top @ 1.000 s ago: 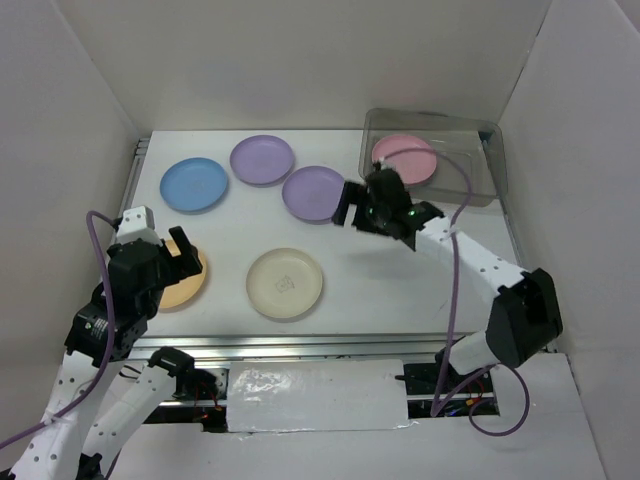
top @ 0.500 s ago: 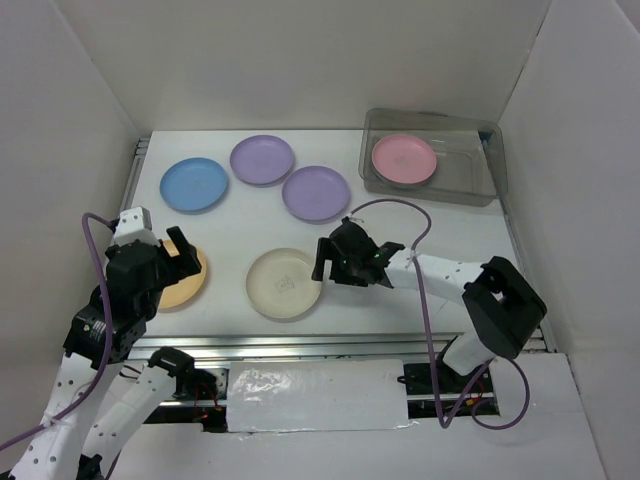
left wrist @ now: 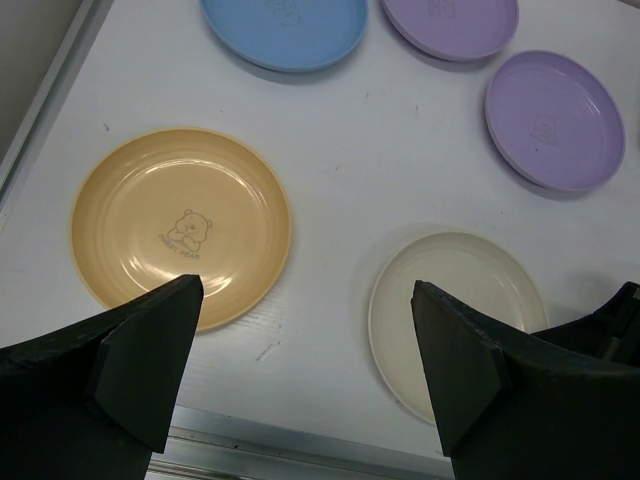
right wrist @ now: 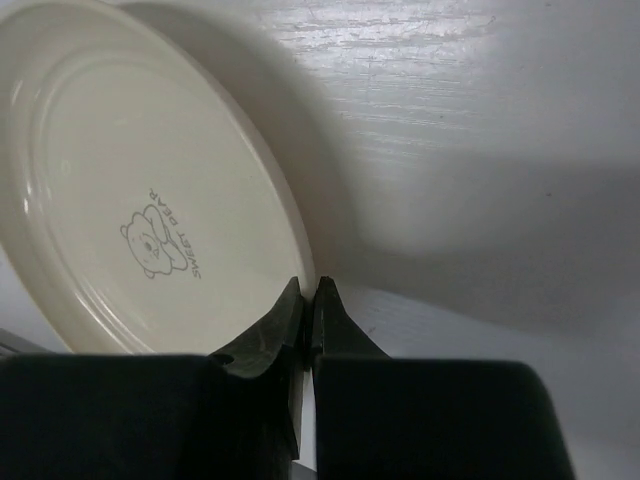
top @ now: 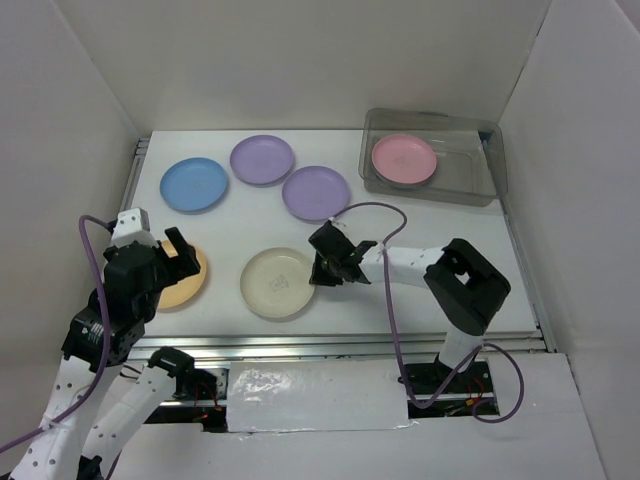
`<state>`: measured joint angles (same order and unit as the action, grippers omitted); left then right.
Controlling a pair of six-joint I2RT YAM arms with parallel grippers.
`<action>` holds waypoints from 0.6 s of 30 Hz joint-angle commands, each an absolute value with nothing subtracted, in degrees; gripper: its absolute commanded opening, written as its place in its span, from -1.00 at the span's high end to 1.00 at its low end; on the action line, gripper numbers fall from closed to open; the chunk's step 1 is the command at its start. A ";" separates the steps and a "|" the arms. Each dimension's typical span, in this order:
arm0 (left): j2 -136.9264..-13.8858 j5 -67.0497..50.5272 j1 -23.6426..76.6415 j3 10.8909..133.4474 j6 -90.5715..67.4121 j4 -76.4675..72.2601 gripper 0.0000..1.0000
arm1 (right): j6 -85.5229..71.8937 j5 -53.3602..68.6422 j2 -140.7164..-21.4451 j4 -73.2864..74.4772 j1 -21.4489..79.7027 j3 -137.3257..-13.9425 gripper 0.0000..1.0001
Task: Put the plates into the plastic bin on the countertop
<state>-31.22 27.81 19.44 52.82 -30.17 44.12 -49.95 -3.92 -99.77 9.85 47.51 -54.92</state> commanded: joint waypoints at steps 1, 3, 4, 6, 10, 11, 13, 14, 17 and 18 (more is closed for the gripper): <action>-30.67 28.48 19.69 53.00 -30.23 42.54 -0.99 | -49.49 -9.05 -95.64 14.50 46.86 -56.24 1.00; -30.50 28.48 19.69 53.00 -30.23 42.63 -0.99 | -47.13 -8.97 -91.52 16.34 42.22 -58.53 1.00; -30.50 28.56 19.69 53.09 -30.32 42.63 -0.99 | -46.33 -8.88 -90.45 17.22 40.10 -59.93 1.00; -30.23 28.39 19.77 53.00 -30.24 42.63 -0.98 | -43.44 -7.48 -87.81 19.77 32.29 -64.93 1.00; -29.97 28.48 19.69 53.00 -30.23 42.54 -0.99 | -41.05 -3.96 -91.29 23.10 17.08 -78.43 1.00; -29.80 28.56 19.69 53.00 -30.23 42.63 -0.99 | -40.70 -3.26 -93.41 24.77 14.61 -82.05 1.00; -29.53 28.65 19.77 53.00 -30.24 42.54 -0.99 | -39.47 -0.72 -100.24 28.28 8.28 -91.61 1.00; -29.44 28.65 19.78 53.00 -30.32 42.54 -0.99 | -38.59 -0.27 -102.63 29.78 6.52 -94.98 1.00; -29.09 28.74 19.69 52.91 -30.32 42.63 -0.99 | -37.36 2.90 -111.60 34.53 1.15 -106.41 1.00; -29.00 28.65 19.69 53.00 -30.32 42.54 -0.99 | -37.01 3.51 -113.36 35.32 0.45 -108.70 1.00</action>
